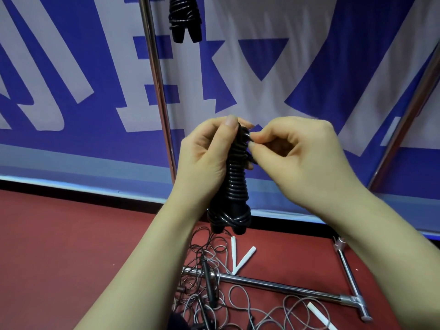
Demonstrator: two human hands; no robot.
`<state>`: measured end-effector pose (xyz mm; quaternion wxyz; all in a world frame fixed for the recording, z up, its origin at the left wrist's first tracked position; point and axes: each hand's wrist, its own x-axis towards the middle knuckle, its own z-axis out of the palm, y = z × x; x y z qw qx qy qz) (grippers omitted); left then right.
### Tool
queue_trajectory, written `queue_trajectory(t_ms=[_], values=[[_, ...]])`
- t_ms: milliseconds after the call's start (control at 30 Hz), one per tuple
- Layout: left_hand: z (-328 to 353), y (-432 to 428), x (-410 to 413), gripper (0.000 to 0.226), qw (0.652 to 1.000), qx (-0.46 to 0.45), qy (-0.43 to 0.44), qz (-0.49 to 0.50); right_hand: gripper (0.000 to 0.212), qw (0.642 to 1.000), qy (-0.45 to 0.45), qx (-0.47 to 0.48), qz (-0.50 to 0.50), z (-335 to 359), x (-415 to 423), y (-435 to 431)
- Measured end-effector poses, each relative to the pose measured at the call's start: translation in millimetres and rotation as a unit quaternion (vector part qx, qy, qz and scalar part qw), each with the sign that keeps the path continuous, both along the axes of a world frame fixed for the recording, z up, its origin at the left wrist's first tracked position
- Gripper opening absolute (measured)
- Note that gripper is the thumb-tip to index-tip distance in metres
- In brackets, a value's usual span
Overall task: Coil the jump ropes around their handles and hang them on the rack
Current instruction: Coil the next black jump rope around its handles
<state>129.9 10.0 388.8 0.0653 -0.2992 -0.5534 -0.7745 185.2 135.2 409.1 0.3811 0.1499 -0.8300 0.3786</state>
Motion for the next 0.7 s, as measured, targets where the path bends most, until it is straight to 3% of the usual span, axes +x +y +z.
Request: queue_trajectory(t_ms=[67, 267, 400, 533, 600, 700], values=[[-1, 2, 0, 0.024, 1.0, -0.003, 0.002, 0.007, 0.011, 0.997, 0.029, 0.066, -0.034, -2, -3, 1], [-7, 6, 3, 0.022, 0.999, -0.027, 0.028, 0.011, 0.011, 0.986, 0.029, 0.142, -0.081, -4, -5, 0], [-10, 8, 2, 0.022, 0.999, -0.03, 0.023, 0.014, 0.012, 0.993, -0.017, 0.093, -0.067, -6, -7, 4], [-13, 6, -7, 0.024, 1.0, -0.008, -0.007, 0.008, 0.011, 0.987, -0.106, -0.097, 0.066, -7, -6, 6], [-14, 5, -11, 0.027, 0.999, 0.009, -0.038, -0.006, 0.011, 0.985, -0.115, -0.08, 0.101, -7, -7, 8], [-15, 6, -15, 0.032, 0.996, 0.03, -0.088, -0.007, 0.021, 0.991, -0.103, -0.041, 0.077, -9, -11, 12]])
